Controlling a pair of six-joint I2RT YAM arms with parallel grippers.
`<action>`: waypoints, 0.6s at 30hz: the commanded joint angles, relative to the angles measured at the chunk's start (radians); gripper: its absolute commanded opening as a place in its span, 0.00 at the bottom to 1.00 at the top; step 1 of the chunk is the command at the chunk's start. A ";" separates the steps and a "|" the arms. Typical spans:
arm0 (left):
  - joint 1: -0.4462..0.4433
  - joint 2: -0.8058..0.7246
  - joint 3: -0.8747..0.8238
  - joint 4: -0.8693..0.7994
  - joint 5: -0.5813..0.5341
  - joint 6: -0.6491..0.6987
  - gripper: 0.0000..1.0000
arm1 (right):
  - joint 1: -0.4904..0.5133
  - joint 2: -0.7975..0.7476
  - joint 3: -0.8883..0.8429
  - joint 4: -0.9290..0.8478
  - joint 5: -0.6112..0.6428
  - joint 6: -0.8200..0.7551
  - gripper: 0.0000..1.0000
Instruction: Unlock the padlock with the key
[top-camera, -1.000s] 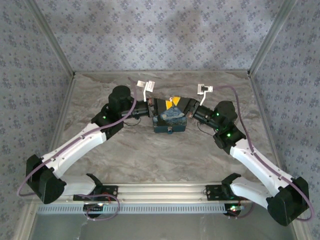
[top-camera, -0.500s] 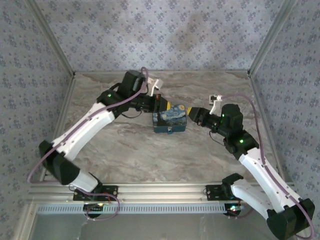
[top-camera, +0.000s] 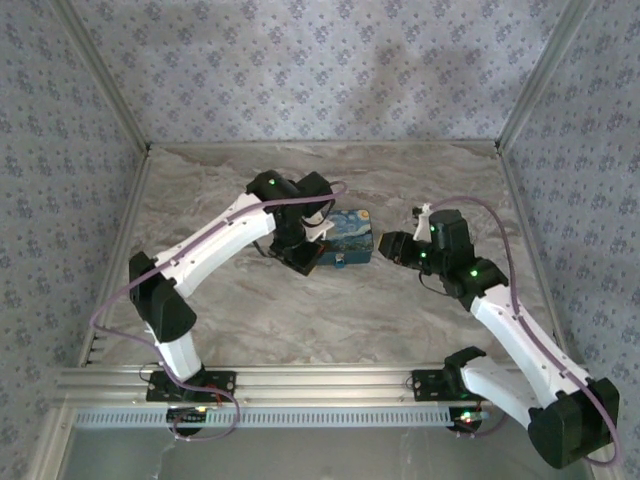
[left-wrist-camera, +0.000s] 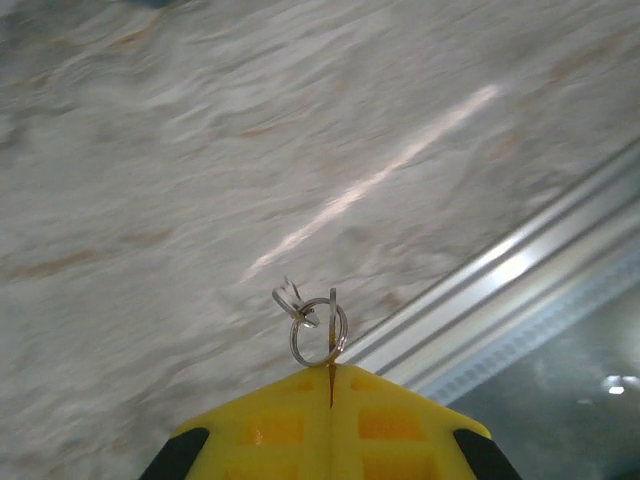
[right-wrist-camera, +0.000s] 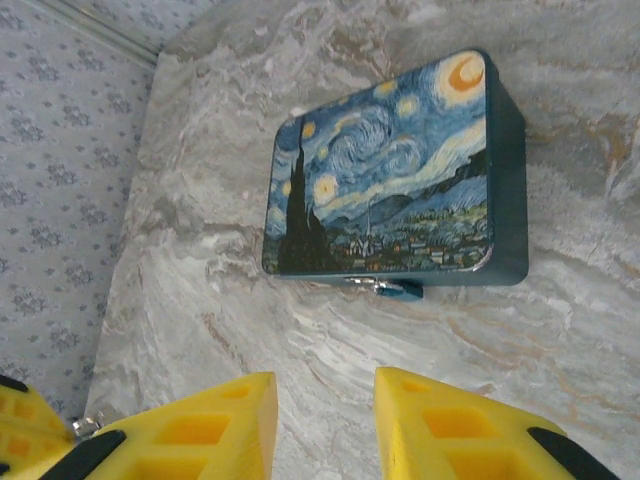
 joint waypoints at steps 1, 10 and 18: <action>-0.004 0.011 0.058 -0.145 -0.155 0.057 0.00 | 0.017 0.023 0.014 -0.002 -0.058 -0.023 0.33; -0.019 -0.100 0.041 0.143 0.289 0.084 0.00 | 0.069 0.040 -0.067 0.222 -0.234 -0.008 0.33; -0.032 -0.084 0.089 0.106 0.416 0.133 0.00 | 0.114 0.035 -0.200 0.650 -0.386 0.090 0.41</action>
